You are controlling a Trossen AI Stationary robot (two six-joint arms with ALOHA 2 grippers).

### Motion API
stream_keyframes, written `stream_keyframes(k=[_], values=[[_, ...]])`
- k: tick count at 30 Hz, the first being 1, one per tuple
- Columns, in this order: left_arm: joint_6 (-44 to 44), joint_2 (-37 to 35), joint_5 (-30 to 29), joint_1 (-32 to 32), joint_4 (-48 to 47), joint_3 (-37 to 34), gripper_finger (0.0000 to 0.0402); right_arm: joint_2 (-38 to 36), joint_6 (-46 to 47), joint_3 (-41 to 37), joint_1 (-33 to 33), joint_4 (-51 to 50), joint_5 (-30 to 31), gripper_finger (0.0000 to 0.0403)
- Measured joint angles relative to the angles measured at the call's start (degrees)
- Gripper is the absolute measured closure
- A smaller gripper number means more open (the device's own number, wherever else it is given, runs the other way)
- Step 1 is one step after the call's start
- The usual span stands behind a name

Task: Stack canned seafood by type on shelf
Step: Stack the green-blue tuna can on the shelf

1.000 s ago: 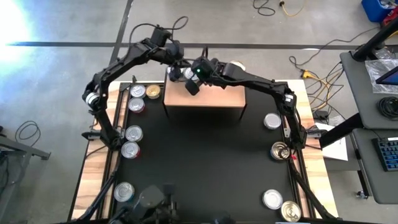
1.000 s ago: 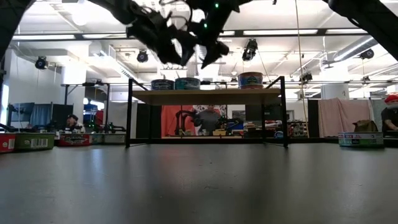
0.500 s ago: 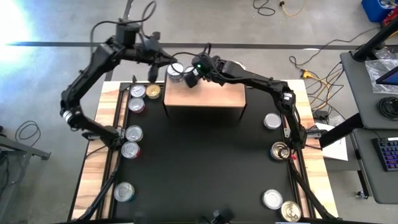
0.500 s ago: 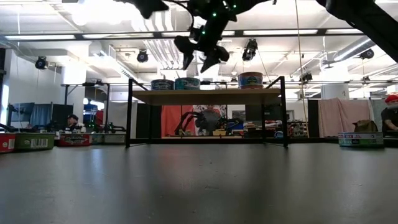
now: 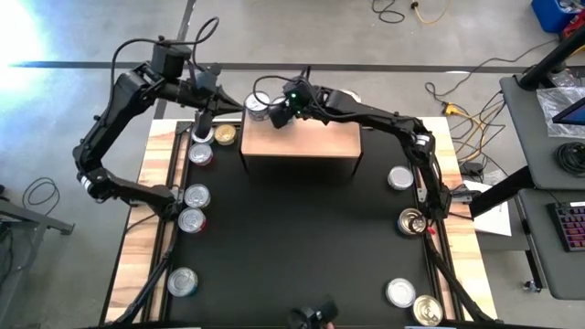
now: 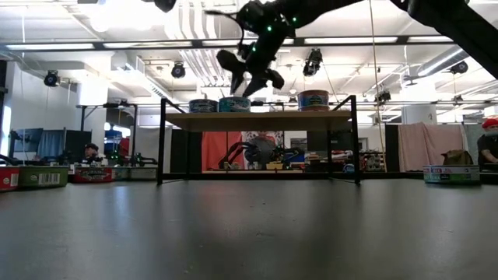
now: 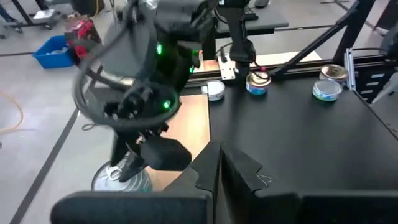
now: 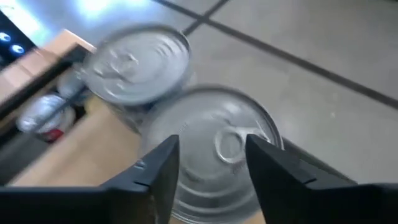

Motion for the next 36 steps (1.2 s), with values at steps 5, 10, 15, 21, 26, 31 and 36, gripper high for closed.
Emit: stream_keyframes(k=[5, 10, 15, 21, 26, 31, 36], values=[[0.15, -0.54, -0.60, 0.05, 0.04, 0.00, 0.0401, 0.00, -0.08, -1.87, 0.07, 0.52, 0.49, 0.0270], [0.09, -0.10, -0.58, 0.03, 0.05, 0.00, 0.0401, 0.26, -1.77, -1.94, -0.18, 1.27, 0.56, 0.0292], [-1.59, -0.34, -0.58, -0.32, 0.01, 0.00, 0.0401, 0.35, -2.48, -2.00, -0.57, 1.44, 2.37, 0.0309], [-1.92, -1.74, -0.56, -2.51, -3.17, 0.00, 0.0401, 0.38, -4.27, -2.05, -1.03, 1.66, 3.56, 0.0321], [-2.02, -2.23, -0.63, -4.15, -6.96, 0.00, 0.0401, 0.46, -5.38, -2.52, -1.52, 3.64, 3.54, 0.0313], [-3.25, -3.19, -1.21, -7.04, -9.77, -0.74, 0.0401, 0.48, -5.55, -3.56, -1.96, 5.09, 3.56, 0.0301], [-6.44, -6.06, -11.76, -11.27, -7.23, -5.46, 0.0401, 0.46, -8.76, -4.19, -1.86, 7.67, 3.59, 0.0290]])
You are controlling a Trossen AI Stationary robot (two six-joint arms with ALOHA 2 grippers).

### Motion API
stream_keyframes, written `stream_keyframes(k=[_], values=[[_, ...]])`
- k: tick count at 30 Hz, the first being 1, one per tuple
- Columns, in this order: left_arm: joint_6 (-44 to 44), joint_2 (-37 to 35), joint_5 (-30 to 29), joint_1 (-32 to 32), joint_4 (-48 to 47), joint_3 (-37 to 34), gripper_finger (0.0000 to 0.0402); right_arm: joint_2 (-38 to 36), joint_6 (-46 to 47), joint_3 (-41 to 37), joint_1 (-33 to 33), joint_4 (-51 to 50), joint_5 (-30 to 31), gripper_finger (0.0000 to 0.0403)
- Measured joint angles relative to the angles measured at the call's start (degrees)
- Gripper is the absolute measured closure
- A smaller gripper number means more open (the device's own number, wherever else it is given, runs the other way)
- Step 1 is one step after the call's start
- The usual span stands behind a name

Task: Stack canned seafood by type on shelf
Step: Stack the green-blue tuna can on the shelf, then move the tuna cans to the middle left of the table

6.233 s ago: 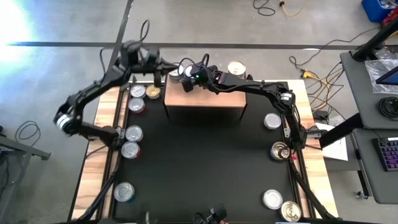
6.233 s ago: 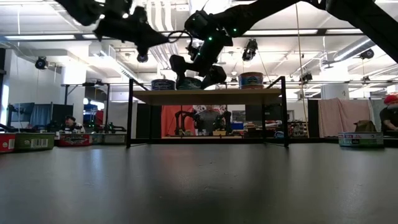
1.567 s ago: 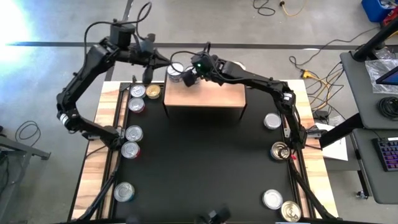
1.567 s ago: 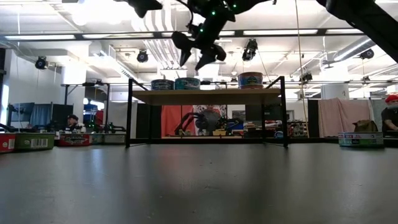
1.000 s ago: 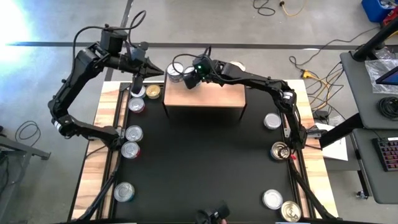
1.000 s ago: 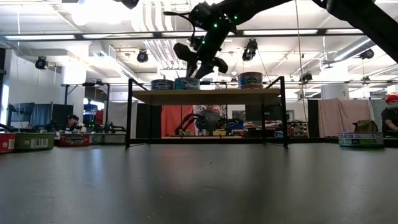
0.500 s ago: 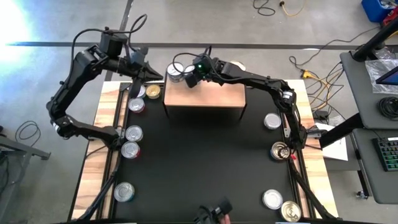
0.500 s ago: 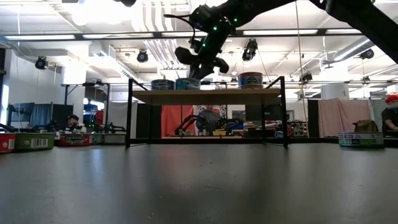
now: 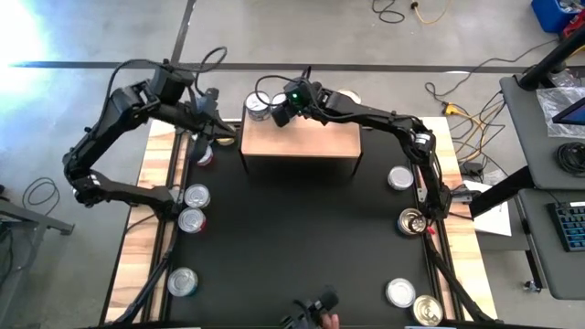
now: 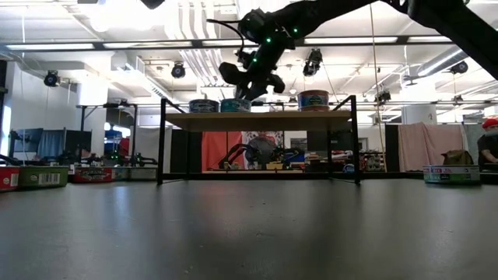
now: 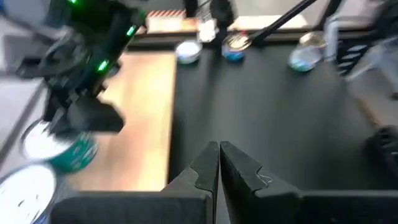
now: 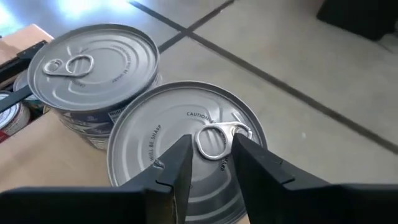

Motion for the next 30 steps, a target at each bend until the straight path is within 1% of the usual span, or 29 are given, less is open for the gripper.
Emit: stream_keyframes(k=[2, 6, 8, 11, 15, 19, 22, 25, 28, 30], values=[[-1.23, -1.56, -3.30, -0.35, 1.79, -3.44, 0.0401, 0.04, -2.26, -0.02, 0.39, 2.56, -0.08, 0.0284], [-6.71, -6.05, -5.28, -0.24, 8.14, -12.78, 0.0401, 0.03, -6.24, 2.22, 0.98, 5.83, -0.10, 0.0272], [-10.56, -8.66, -8.74, -0.30, 11.37, -18.21, 0.0401, -0.08, -7.09, 4.22, 1.06, 5.73, -0.13, 0.0267], [-19.18, -12.09, -18.43, -0.30, 14.85, -26.48, 0.0401, -0.09, -8.42, 7.32, 1.20, 5.01, -0.08, 0.0264], [-32.24, -15.59, -33.52, 0.13, 17.95, -35.33, 0.0401, -0.23, -11.32, 11.89, 2.07, 5.10, 0.01, 0.0271], [-44.47, -17.31, -43.72, 1.77, 23.01, -40.76, 0.0401, -0.44, -14.41, 16.15, 3.84, 5.24, -0.12, 0.0287], [-58.86, -17.48, -50.54, 3.65, 25.71, -42.69, 0.0401, -0.44, -16.85, 17.96, 5.09, 4.65, -0.17, 0.0301], [-80.05, -17.09, -56.45, 6.88, 26.29, -43.81, 0.0401, -0.44, -19.00, 19.19, 6.14, 1.35, -0.06, 0.0315], [-96.16, -16.37, -57.65, 11.71, 27.04, -46.59, 0.0401, -0.68, -18.39, 19.21, 6.96, -3.78, -0.04, 0.0328], [-103.91, -15.41, -57.32, 15.07, 29.56, -49.50, 0.0401, -0.68, -16.70, 19.19, 7.50, -7.76, -0.06, 0.0336]])
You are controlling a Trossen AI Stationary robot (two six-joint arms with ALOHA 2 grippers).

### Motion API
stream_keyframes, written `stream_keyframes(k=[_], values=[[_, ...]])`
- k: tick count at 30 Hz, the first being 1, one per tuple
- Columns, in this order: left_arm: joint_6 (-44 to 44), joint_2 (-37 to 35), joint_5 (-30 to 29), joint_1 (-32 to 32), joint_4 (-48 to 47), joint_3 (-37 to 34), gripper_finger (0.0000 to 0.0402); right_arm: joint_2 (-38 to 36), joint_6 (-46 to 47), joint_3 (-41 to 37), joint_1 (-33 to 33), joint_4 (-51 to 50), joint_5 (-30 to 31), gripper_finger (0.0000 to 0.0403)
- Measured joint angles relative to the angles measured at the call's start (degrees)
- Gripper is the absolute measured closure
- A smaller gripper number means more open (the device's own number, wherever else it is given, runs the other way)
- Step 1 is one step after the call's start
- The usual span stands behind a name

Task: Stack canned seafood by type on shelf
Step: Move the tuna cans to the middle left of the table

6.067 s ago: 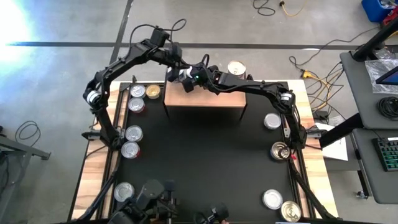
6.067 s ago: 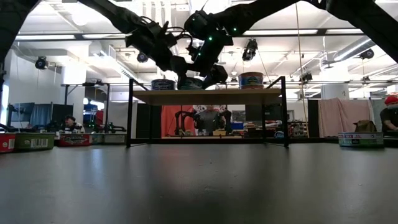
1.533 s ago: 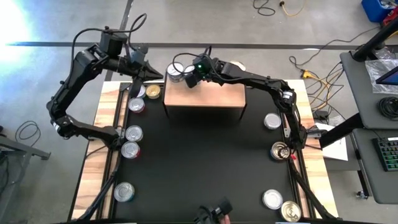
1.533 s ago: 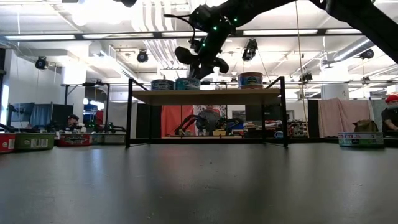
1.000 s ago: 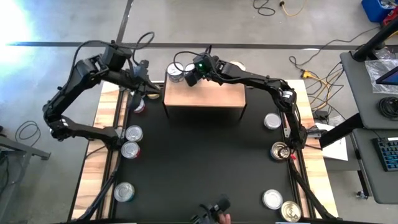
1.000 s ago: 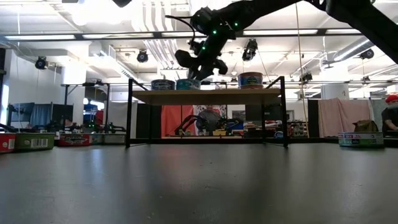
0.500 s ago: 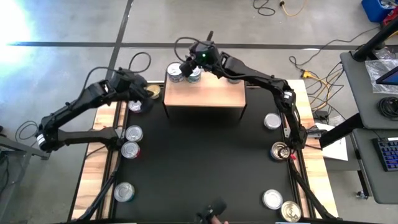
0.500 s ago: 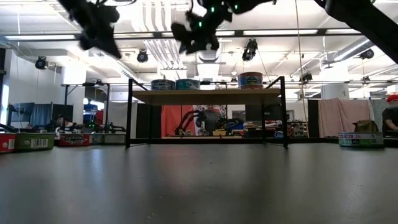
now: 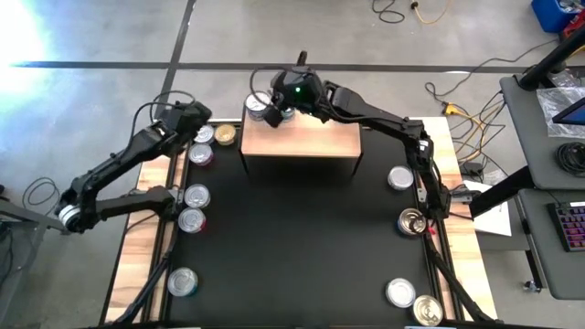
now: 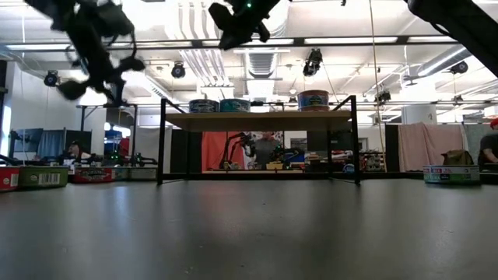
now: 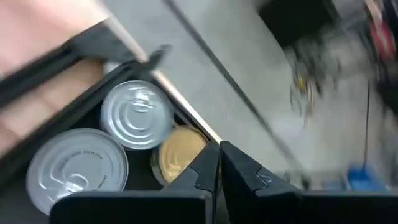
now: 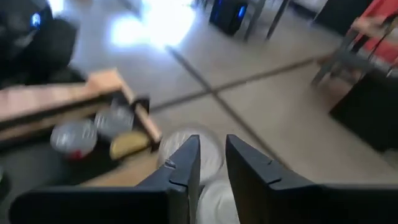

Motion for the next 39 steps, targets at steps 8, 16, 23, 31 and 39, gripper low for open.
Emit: stream_keyframes(k=[8, 16, 23, 31, 39], values=[[-9.67, 10.66, 12.20, 7.60, 29.54, -11.73, 0.0401, 0.00, 1.99, 0.00, 2.51, -8.04, 0.02, 0.0363], [-22.90, 25.86, 9.37, 10.33, 24.54, -10.60, 0.0401, -2.54, -0.21, 0.00, 7.17, -17.40, 0.02, 0.0390], [-21.94, 30.03, 4.17, 10.41, 30.22, -10.19, 0.0401, -4.86, 2.12, 0.00, 9.76, -22.95, 3.95, 0.0391], [-23.71, 30.66, 3.92, 10.70, 26.31, -8.83, 0.0401, -5.25, 4.86, -0.02, 10.25, -28.28, 4.65, 0.0390], [-34.05, 23.67, 6.88, 4.28, 6.83, -9.00, 0.0401, -5.90, 1.14, -0.02, 10.52, -29.86, 4.56, 0.0390]])
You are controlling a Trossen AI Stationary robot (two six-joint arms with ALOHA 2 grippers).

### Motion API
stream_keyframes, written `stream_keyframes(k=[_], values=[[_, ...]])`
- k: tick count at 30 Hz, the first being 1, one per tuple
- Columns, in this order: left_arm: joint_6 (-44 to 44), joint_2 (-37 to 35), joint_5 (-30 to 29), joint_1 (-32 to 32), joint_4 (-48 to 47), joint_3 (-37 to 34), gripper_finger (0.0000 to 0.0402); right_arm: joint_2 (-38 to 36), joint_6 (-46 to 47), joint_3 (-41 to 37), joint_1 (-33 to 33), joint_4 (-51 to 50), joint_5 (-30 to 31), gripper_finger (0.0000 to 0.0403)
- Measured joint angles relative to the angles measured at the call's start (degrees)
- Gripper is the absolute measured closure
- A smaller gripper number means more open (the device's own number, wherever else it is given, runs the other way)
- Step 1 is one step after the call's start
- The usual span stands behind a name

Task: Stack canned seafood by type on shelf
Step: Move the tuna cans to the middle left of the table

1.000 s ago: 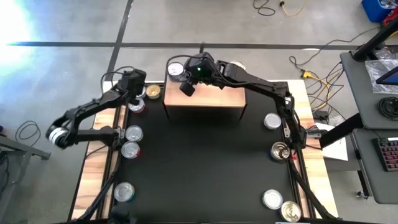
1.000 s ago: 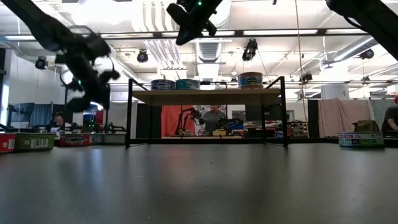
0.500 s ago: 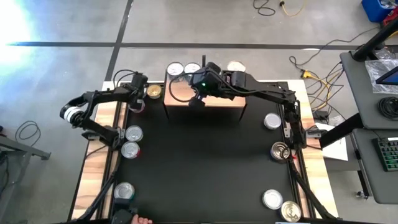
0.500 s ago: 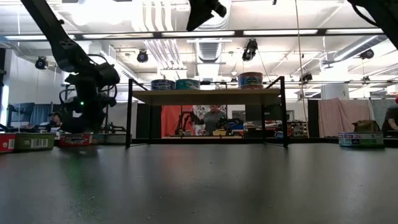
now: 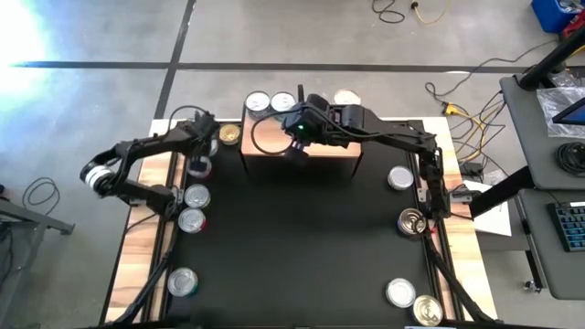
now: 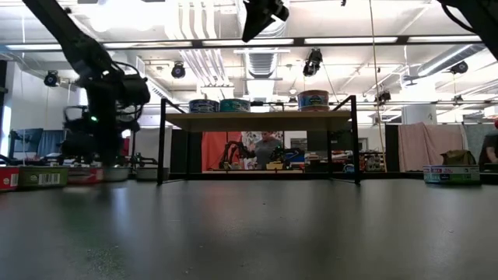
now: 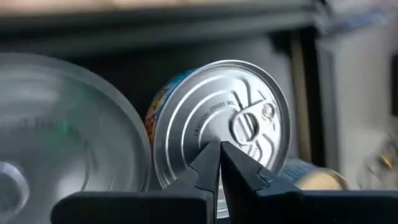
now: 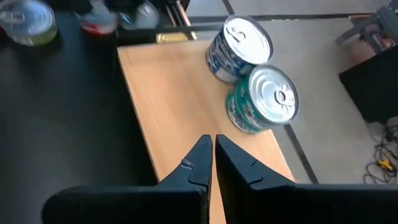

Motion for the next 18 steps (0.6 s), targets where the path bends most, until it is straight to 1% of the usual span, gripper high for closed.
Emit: stream_keyframes(k=[2, 5, 8, 11, 15, 18], values=[[-3.26, -2.14, -0.89, -1.68, -5.61, -1.16, 0.0401, -0.50, -0.63, 0.00, 0.12, -1.61, 0.00, 0.0390], [-6.94, -6.27, -1.39, -5.79, -8.45, -4.44, 0.0401, -1.53, -0.69, 0.00, 0.29, -4.07, -0.02, 0.0390], [-14.09, -11.27, -2.42, -12.18, -9.89, -8.59, 0.0401, -2.61, -1.01, 0.00, 0.55, -5.71, -0.02, 0.0390], [-22.19, -15.41, -3.29, -19.91, -11.88, -11.56, 0.0401, -3.82, -2.49, 0.00, 0.89, -6.57, 0.00, 0.0390], [-23.46, -18.98, -2.86, -29.21, -19.35, -12.38, 0.0402, -5.65, -2.10, 0.00, 1.37, -7.36, -0.07, 0.0390], [-22.07, -21.55, -2.22, -36.39, -25.91, -12.11, 0.0401, -7.44, 3.39, -0.01, 2.63, -9.80, -0.03, 0.0390]])
